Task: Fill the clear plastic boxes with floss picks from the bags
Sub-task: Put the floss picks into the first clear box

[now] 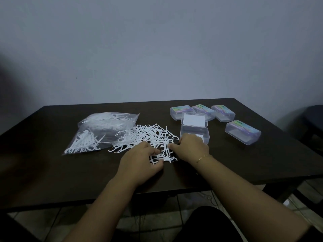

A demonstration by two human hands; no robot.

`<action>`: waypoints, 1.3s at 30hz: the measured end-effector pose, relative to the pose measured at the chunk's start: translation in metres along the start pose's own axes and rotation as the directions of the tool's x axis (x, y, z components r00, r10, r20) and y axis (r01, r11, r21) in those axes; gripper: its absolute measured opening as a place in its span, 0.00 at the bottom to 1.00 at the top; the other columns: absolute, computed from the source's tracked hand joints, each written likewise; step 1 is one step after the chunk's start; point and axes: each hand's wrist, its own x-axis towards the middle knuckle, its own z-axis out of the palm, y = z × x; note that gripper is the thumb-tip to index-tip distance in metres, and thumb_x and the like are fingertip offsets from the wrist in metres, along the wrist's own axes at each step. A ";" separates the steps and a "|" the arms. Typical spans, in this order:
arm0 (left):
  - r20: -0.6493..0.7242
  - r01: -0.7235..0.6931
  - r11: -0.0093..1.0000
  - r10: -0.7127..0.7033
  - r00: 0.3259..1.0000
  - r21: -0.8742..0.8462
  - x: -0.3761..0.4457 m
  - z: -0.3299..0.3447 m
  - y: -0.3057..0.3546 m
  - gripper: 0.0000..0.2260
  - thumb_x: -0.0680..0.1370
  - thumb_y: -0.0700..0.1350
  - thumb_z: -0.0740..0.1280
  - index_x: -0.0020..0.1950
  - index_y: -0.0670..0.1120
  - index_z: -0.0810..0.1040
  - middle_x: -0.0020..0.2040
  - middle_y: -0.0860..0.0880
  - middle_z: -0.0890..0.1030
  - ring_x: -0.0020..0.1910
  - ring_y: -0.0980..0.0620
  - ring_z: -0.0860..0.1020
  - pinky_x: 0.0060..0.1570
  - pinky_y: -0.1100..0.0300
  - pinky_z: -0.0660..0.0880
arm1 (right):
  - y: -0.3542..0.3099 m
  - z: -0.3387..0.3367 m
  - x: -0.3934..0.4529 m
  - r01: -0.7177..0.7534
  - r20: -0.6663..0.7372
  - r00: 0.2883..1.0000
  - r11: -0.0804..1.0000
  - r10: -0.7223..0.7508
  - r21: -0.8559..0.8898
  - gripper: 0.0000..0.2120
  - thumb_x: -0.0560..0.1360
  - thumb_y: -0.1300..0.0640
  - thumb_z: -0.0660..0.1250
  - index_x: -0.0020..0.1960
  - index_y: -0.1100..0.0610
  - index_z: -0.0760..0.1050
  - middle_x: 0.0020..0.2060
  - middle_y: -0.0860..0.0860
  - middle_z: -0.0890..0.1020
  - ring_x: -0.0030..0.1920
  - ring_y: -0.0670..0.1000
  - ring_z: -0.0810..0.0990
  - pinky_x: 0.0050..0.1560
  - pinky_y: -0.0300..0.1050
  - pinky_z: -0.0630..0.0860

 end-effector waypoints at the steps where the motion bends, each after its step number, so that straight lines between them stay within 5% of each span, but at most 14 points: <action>1: 0.006 0.003 1.000 -0.003 1.000 -0.008 0.000 -0.001 0.000 0.14 0.72 0.57 0.67 0.56 0.58 0.80 0.49 0.60 0.74 0.50 0.61 0.74 0.45 0.64 0.68 | -0.002 0.000 0.003 -0.019 0.019 1.000 1.000 0.019 0.011 0.26 0.71 0.35 0.63 0.57 0.55 0.77 0.55 0.53 0.79 0.57 0.56 0.76 0.57 0.54 0.74; 7: 0.035 0.009 0.999 -0.007 0.999 -0.047 0.001 -0.002 -0.001 0.07 0.73 0.55 0.67 0.49 0.58 0.81 0.47 0.61 0.75 0.48 0.62 0.75 0.45 0.64 0.70 | 0.002 -0.018 0.012 -0.039 0.211 0.977 0.999 0.032 0.031 0.17 0.78 0.56 0.63 0.64 0.60 0.74 0.59 0.56 0.78 0.59 0.57 0.76 0.60 0.48 0.73; 10: 0.033 0.003 0.999 -0.002 0.999 -0.036 0.002 -0.002 -0.001 0.08 0.73 0.55 0.67 0.50 0.58 0.82 0.48 0.60 0.76 0.48 0.61 0.75 0.45 0.63 0.70 | 0.014 -0.028 0.002 0.019 0.188 0.981 0.985 -0.051 0.169 0.14 0.77 0.59 0.61 0.59 0.62 0.78 0.55 0.59 0.80 0.57 0.58 0.78 0.58 0.49 0.75; 17: -0.013 0.026 0.999 -0.026 1.000 -0.026 0.000 -0.005 0.001 0.12 0.72 0.57 0.68 0.56 0.60 0.79 0.50 0.59 0.76 0.49 0.60 0.75 0.45 0.63 0.70 | 0.016 -0.042 -0.011 0.075 0.234 0.964 0.976 -0.124 0.205 0.14 0.79 0.59 0.60 0.60 0.61 0.79 0.55 0.55 0.81 0.56 0.53 0.78 0.58 0.41 0.72; 21: -0.071 0.094 0.996 -0.094 0.993 -0.010 -0.003 -0.006 0.003 0.19 0.69 0.60 0.69 0.59 0.58 0.75 0.51 0.59 0.74 0.50 0.58 0.75 0.47 0.62 0.70 | 0.023 -0.048 -0.017 0.059 0.206 0.970 0.943 -0.132 0.327 0.12 0.76 0.59 0.62 0.50 0.62 0.82 0.46 0.53 0.81 0.46 0.49 0.76 0.42 0.36 0.71; 26: -0.057 0.171 0.985 -0.170 0.984 0.014 -0.002 -0.006 0.005 0.21 0.68 0.63 0.68 0.58 0.56 0.73 0.52 0.58 0.73 0.51 0.56 0.75 0.46 0.61 0.68 | 0.036 -0.048 -0.024 0.013 0.158 0.984 0.915 -0.083 0.403 0.09 0.76 0.61 0.64 0.52 0.61 0.81 0.54 0.56 0.81 0.55 0.52 0.77 0.50 0.39 0.70; 30: -0.039 0.212 0.976 -0.210 0.977 0.050 -0.002 -0.006 0.006 0.21 0.68 0.64 0.67 0.56 0.55 0.74 0.52 0.58 0.73 0.52 0.56 0.75 0.45 0.61 0.66 | 0.034 -0.047 -0.023 0.004 0.189 0.978 0.915 -0.088 0.404 0.11 0.75 0.52 0.68 0.52 0.58 0.82 0.51 0.54 0.82 0.47 0.48 0.77 0.47 0.39 0.70; 39: 0.045 0.190 0.982 -0.189 0.981 -0.016 -0.002 -0.011 0.002 0.16 0.71 0.63 0.67 0.55 0.58 0.79 0.53 0.59 0.76 0.53 0.59 0.75 0.48 0.62 0.70 | 0.016 -0.047 -0.005 -0.041 0.359 0.933 0.994 0.001 0.105 0.17 0.74 0.54 0.69 0.60 0.60 0.78 0.58 0.56 0.79 0.59 0.55 0.76 0.64 0.48 0.72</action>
